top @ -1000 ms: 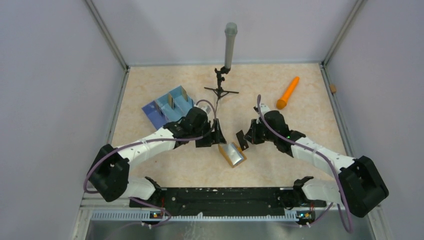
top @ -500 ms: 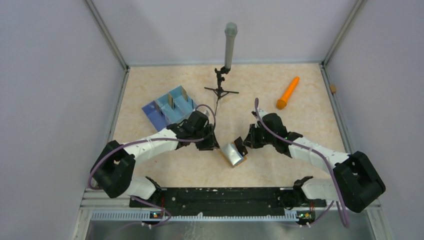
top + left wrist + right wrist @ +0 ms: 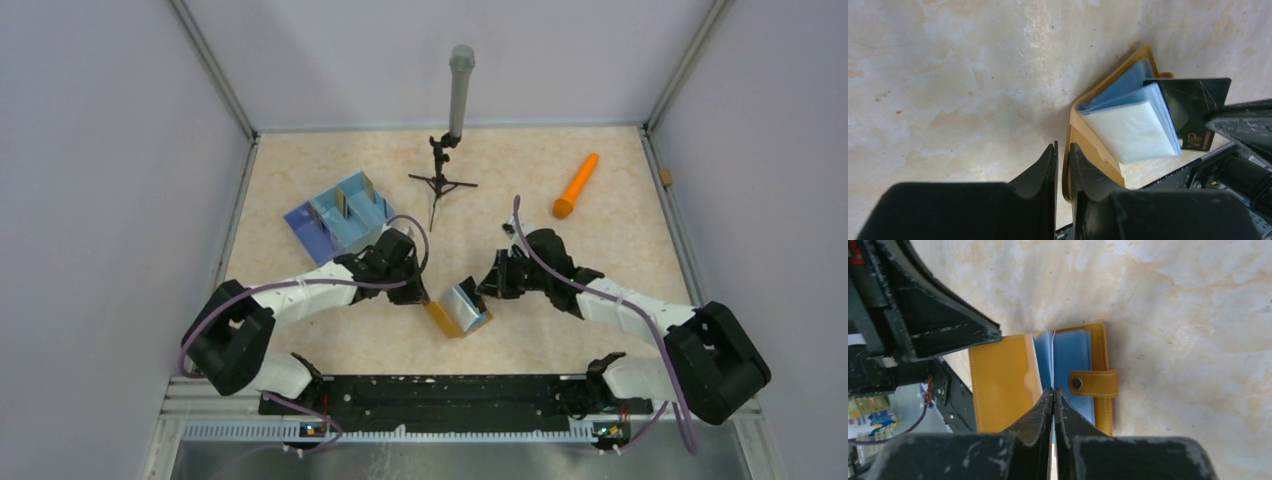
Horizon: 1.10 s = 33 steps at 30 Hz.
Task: Put the credit cards into the card holder
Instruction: Insert the credit card into the card holder.
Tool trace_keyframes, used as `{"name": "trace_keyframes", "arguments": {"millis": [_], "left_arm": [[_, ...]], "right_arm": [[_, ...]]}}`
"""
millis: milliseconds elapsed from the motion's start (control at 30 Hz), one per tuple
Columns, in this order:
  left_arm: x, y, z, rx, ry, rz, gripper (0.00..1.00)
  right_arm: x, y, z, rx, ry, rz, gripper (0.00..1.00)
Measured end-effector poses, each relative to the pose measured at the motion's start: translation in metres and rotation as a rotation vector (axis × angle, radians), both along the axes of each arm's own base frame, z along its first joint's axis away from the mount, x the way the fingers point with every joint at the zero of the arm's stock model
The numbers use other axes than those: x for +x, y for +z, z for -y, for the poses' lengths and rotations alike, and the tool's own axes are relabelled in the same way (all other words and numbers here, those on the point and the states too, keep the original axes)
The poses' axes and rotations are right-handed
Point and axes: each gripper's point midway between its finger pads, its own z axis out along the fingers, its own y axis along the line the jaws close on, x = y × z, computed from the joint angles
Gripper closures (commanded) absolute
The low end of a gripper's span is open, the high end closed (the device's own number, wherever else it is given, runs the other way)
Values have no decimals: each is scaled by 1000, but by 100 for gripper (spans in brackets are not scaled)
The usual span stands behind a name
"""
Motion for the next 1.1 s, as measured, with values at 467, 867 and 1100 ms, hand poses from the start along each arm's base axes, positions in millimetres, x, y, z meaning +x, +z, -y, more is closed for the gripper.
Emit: {"name": "trace_keyframes", "arguments": {"millis": [467, 867, 1100], "left_arm": [[32, -16, -7, 33, 65, 159, 63], [34, 22, -13, -22, 107, 229, 27], [14, 43, -11, -119, 104, 199, 39]], "right_arm": [[-22, -7, -26, 58, 14, -67, 100], [-25, -3, -29, 47, -60, -53, 100], [-28, 2, -28, 38, -71, -42, 100]]}}
